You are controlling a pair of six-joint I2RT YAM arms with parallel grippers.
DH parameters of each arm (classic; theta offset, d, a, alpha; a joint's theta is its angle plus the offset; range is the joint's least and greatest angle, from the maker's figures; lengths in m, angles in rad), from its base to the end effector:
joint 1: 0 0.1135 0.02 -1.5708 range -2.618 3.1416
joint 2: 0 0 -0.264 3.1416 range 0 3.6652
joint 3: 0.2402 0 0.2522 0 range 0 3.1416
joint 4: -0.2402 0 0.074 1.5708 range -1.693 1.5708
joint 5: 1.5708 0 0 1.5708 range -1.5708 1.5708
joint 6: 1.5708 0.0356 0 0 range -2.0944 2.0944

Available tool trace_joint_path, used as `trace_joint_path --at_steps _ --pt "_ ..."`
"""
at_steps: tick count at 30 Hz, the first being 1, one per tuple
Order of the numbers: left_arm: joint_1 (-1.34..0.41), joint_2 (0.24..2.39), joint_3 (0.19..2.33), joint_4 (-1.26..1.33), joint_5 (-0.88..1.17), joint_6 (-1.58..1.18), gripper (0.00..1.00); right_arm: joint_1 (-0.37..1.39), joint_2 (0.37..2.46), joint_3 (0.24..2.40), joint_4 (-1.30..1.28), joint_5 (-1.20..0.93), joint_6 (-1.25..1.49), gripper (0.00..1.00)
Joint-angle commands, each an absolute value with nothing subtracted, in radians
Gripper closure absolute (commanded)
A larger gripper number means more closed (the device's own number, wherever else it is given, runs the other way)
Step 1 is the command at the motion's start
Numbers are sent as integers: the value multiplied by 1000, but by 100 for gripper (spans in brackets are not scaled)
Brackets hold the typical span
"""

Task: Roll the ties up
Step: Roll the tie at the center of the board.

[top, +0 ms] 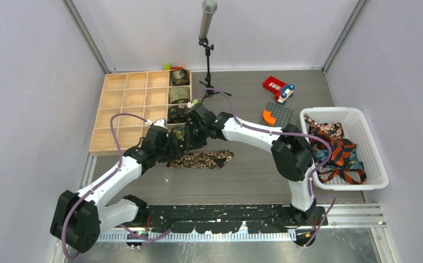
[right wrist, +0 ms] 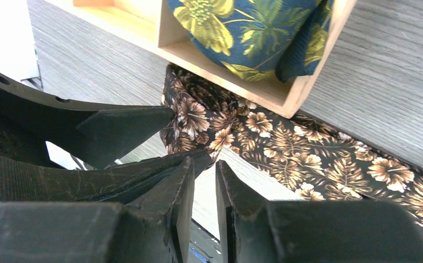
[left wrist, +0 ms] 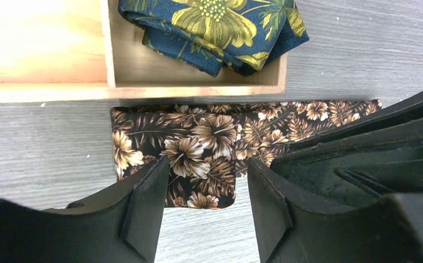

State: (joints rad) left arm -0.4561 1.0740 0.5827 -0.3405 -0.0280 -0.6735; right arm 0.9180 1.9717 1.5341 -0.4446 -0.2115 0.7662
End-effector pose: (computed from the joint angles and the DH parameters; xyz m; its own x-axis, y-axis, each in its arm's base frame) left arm 0.1910 -0.0926 0.2019 -0.7827 -0.3104 -0.5394 -0.0830 0.9110 -0.4039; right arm 0.2610 0.3536 0.2231 -0.9327 -0.1036 -0.3455 -0.2928 0.7769 0.5574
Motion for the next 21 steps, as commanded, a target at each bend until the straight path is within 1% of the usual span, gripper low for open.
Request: trace_joint_path --at_steps 1,7,9,10,11,15,18,21 --pt "-463 1018 668 -389 -29 -643 42 953 1970 1628 -395 -239 786 73" --pt "-457 960 705 -488 -67 -586 42 977 2021 1701 -409 -238 793 72" --pt "-448 947 687 -477 -58 -577 49 982 2037 1720 -412 -239 796 72" --pt "-442 946 673 -462 -43 -577 55 983 2041 1723 -412 -237 797 72" --pt "-437 949 657 -443 -25 -579 56 983 2044 1724 -410 -232 801 72" --pt "-434 973 610 -387 9 -597 52 982 2032 1709 -444 -178 795 72" --pt "-435 959 591 -352 36 -614 53 983 2029 1679 -428 -202 798 72" --pt "-434 926 598 -371 13 -603 52 984 2036 1650 -403 -216 802 72"
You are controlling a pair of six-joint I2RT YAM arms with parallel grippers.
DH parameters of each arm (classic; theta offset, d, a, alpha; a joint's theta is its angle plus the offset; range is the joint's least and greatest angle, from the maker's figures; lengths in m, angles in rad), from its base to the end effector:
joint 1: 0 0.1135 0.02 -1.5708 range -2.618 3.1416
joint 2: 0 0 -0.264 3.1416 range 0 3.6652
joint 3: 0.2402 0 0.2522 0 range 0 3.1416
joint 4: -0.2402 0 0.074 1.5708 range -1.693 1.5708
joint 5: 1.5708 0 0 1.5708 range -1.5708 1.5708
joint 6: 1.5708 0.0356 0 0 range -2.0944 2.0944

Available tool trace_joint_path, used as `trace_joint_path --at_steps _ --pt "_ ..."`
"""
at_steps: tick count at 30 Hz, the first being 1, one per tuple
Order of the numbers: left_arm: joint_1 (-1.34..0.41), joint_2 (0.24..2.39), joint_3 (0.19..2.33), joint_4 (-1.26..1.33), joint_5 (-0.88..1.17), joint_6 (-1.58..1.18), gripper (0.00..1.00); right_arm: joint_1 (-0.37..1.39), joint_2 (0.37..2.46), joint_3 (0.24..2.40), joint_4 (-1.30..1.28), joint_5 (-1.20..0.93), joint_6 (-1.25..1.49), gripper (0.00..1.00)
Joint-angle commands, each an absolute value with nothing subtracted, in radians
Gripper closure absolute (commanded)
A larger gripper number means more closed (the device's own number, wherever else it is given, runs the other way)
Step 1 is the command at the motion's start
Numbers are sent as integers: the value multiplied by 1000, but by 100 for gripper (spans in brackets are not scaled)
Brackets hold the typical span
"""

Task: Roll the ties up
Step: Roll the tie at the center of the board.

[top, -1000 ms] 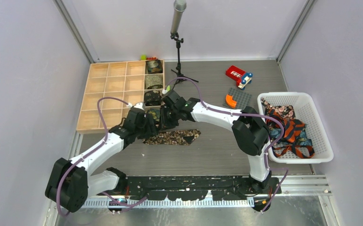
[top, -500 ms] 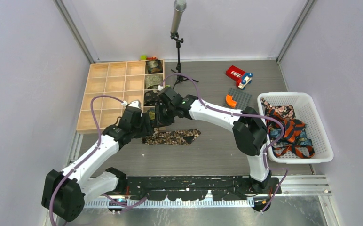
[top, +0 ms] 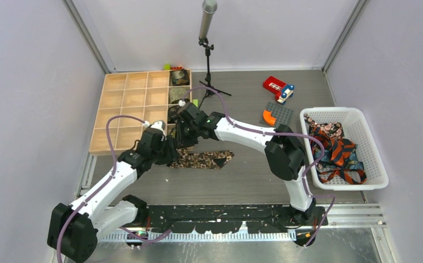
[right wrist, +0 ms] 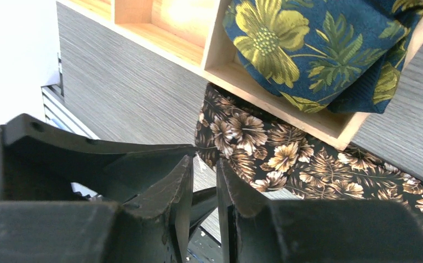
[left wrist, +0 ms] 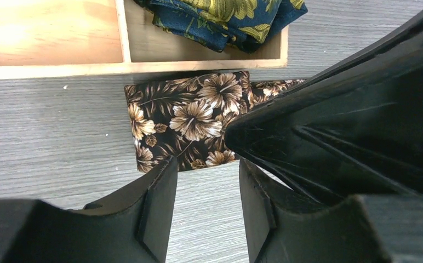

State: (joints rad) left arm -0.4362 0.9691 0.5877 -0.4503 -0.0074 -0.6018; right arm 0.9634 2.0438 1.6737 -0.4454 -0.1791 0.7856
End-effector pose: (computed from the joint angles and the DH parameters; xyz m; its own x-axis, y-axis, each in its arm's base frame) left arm 0.1760 -0.0818 0.2146 -0.7888 -0.2569 -0.5584 -0.0347 0.9256 -0.3768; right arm 0.2602 0.3855 0.2365 -0.9145 -0.0964 -0.3929 -0.3266 0.7490 0.5765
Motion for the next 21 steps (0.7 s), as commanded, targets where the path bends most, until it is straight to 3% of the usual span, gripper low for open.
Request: trace_joint_path --at_steps 1,4,11,21 --pt "-434 915 607 -386 8 -590 51 984 2043 1647 -401 -218 800 72" --pt "-424 898 624 -443 -40 -557 41 983 2074 1647 -397 -214 788 73" --pt "-317 868 602 -486 26 -551 31 979 2079 1575 -391 -182 773 74" --pt "-244 877 538 -432 107 -558 24 973 2072 1501 -353 -179 767 75"
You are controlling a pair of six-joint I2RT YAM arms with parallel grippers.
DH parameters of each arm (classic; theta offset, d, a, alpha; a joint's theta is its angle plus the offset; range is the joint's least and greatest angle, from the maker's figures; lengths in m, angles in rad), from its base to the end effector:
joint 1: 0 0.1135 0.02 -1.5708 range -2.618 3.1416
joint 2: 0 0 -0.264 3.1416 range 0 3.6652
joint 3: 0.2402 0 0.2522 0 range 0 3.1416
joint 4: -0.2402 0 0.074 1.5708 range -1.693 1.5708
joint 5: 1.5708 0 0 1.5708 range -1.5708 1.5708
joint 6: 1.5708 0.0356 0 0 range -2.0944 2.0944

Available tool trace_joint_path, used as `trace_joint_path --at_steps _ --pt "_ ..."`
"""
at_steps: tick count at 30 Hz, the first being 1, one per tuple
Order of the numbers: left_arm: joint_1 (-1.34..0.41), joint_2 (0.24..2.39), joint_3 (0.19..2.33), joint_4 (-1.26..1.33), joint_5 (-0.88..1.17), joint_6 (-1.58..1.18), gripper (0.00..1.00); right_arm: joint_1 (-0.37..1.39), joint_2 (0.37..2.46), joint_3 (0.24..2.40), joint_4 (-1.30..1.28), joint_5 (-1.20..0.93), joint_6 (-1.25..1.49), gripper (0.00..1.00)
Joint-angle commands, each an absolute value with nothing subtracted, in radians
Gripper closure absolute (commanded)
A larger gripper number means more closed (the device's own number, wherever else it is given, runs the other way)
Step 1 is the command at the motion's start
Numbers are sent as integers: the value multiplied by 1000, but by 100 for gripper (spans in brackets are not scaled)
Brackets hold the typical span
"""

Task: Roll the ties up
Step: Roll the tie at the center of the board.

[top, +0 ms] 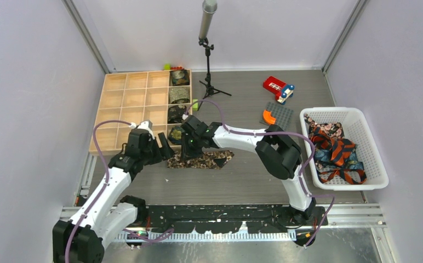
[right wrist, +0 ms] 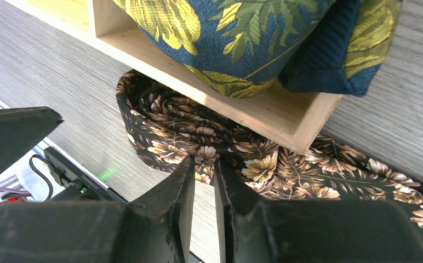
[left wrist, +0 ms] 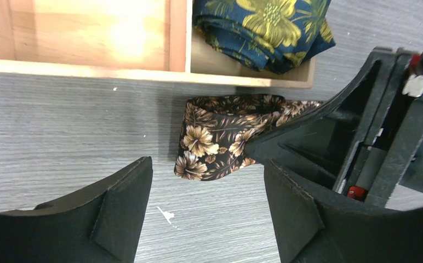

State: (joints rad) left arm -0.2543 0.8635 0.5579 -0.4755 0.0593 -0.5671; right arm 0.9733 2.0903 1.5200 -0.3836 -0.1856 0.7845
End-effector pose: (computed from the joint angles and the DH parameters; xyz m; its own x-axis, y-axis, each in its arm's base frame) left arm 0.1717 -0.0468 0.2206 -0.7315 -0.3639 -0.5766 -0.1199 0.9011 -0.4167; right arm 0.2492 0.3780 0.1720 -0.9412 -0.1490 -0.3031 -0.2934 0.8053 0.5152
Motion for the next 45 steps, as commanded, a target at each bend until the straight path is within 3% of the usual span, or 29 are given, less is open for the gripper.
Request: trace_joint_path --at_steps 1,12,24,37,45 --pt "-239 884 535 -430 109 -557 23 973 2071 1495 -349 -180 767 75" --pt "-198 880 450 -349 168 -590 10 971 2076 1442 -315 -178 769 76" --pt "-161 853 374 -230 268 -639 6 972 2082 1427 -308 -175 768 77" --pt "-138 960 311 -19 306 -677 13 953 2056 1436 -309 -186 774 77" --pt "-137 1018 334 -7 286 -683 18 945 2031 1538 -376 -186 746 70"
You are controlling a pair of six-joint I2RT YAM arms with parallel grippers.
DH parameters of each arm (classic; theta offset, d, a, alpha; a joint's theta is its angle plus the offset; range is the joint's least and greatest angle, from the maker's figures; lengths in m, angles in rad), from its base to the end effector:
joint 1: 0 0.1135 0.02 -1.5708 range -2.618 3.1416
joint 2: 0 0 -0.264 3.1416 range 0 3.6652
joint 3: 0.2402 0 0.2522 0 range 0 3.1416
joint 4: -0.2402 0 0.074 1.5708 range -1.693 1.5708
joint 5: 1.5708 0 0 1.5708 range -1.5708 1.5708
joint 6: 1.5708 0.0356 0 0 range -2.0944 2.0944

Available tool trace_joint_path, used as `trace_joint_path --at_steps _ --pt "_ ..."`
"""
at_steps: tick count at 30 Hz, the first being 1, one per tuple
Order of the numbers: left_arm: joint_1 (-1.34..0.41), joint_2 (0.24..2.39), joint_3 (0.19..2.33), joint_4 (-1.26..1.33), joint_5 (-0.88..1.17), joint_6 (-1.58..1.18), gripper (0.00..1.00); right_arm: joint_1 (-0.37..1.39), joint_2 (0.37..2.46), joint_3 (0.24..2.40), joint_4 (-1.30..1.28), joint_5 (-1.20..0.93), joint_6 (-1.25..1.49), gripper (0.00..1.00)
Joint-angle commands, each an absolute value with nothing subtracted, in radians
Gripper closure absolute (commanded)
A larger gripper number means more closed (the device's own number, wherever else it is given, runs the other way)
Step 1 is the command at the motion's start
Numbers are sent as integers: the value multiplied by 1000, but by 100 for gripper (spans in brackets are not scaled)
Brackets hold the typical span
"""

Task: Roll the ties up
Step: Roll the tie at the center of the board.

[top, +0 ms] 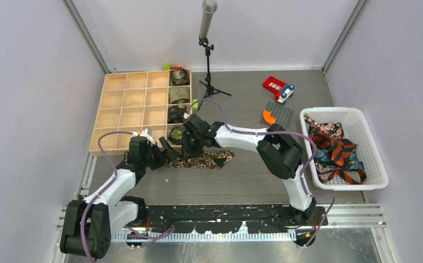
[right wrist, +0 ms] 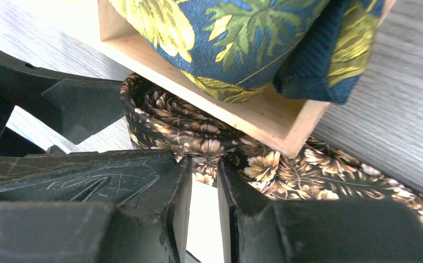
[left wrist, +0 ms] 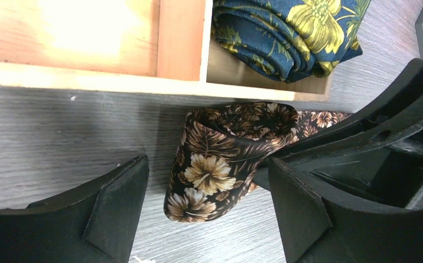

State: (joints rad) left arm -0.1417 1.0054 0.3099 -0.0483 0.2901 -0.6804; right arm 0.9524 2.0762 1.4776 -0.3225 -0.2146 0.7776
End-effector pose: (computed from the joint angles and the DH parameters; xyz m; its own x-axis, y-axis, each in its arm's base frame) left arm 0.1813 -0.0362 0.1523 -0.7373 -0.5037 -0.4502 -0.1545 0.7744 -0.6135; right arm 0.2546 0.3709 0.1694 -0.9399 -0.1386 -0.3121 -0.2967 0.7840 0.5452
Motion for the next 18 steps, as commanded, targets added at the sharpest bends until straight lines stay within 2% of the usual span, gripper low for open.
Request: trace_joint_path --at_steps 1,18 --pt "-137 1014 336 -13 279 -680 18 942 2028 1543 -382 -186 744 69" --pt "-134 1066 357 -7 309 -653 26 902 2023 1519 -379 -190 742 67"
